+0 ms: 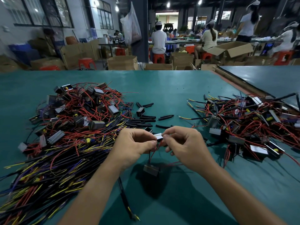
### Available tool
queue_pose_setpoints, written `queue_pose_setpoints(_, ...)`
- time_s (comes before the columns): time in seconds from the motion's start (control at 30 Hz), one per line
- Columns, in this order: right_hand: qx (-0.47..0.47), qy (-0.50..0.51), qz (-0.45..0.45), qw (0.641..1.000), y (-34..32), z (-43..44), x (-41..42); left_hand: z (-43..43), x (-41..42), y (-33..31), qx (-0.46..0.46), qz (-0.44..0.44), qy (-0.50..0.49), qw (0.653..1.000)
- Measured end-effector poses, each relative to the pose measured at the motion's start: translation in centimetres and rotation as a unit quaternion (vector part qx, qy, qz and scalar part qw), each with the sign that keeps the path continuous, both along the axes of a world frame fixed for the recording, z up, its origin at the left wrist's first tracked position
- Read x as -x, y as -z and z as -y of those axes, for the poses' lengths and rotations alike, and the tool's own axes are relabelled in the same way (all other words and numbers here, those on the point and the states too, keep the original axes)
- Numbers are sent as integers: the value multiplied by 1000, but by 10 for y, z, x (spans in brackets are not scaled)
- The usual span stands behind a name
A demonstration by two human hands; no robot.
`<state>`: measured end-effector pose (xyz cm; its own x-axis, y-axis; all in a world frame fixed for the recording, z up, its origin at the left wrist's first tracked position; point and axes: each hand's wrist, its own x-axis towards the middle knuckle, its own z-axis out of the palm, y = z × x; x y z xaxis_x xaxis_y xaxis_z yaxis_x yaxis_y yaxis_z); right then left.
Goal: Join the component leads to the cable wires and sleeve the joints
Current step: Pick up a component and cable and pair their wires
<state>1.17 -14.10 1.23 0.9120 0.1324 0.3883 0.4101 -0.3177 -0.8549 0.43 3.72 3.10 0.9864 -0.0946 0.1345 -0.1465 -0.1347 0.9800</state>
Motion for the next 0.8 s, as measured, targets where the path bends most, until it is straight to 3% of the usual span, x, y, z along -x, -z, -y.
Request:
queue_pose_setpoints(0.2, -32, -29, -1, 999, -7, -1, 1, -2, -3, 3, -2, 23, 2, 1000)
queue_pose_setpoints(0.47, 48, 21, 45, 998, -11, 2, 4, 1, -4, 6, -43, 70, -7, 997)
queue_pose_setpoints(0.8, 100, -11, 54, 994, -14, 0, 10, 3, 3, 3, -92, 97, -2, 991)
